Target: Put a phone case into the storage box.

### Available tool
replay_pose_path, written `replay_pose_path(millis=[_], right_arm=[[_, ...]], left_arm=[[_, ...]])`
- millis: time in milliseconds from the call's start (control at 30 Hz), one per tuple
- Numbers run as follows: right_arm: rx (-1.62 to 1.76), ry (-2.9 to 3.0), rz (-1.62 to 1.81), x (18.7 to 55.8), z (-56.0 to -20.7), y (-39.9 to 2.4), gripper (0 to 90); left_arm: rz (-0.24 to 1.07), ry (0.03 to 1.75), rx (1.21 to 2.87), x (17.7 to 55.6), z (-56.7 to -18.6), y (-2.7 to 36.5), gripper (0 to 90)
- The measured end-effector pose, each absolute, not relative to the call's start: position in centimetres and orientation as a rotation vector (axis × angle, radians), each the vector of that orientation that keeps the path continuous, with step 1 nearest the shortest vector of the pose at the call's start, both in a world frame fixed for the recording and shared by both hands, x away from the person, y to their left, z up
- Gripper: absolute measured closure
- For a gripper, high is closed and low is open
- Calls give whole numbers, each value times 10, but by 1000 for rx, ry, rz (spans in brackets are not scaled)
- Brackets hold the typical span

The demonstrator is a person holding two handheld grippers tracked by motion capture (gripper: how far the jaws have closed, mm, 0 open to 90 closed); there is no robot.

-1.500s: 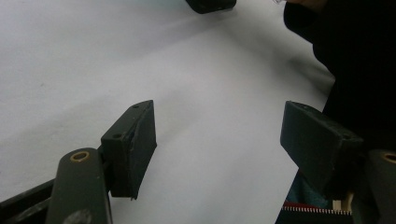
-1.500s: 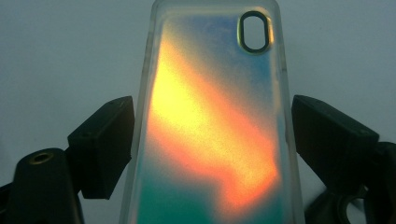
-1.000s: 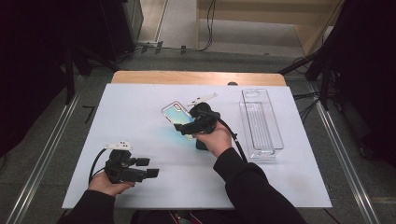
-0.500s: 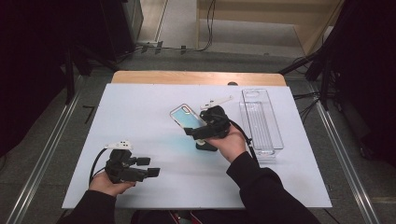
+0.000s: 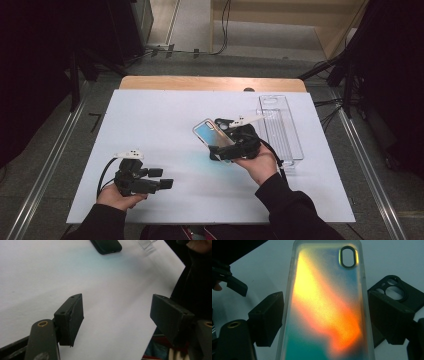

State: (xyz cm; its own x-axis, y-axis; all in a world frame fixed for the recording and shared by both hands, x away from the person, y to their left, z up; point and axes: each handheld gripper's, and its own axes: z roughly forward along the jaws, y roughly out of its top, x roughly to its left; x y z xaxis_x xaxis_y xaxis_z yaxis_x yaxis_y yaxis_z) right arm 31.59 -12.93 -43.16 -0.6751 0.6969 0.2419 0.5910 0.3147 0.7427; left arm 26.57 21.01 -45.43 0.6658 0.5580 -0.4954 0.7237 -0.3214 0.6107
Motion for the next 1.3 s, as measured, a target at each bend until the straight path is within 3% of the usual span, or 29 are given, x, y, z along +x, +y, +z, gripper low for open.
replay_pose_path(millis=[633, 1300], right_arm=[[1335, 2323, 1316, 290, -458, -119, 151], [1451, 2190, 1396, 281, -464, -108, 150]], left_arm=[[-222, 1064, 1998, 279, -429, 192, 272], [-208, 1090, 1973, 308, -405, 169, 272]])
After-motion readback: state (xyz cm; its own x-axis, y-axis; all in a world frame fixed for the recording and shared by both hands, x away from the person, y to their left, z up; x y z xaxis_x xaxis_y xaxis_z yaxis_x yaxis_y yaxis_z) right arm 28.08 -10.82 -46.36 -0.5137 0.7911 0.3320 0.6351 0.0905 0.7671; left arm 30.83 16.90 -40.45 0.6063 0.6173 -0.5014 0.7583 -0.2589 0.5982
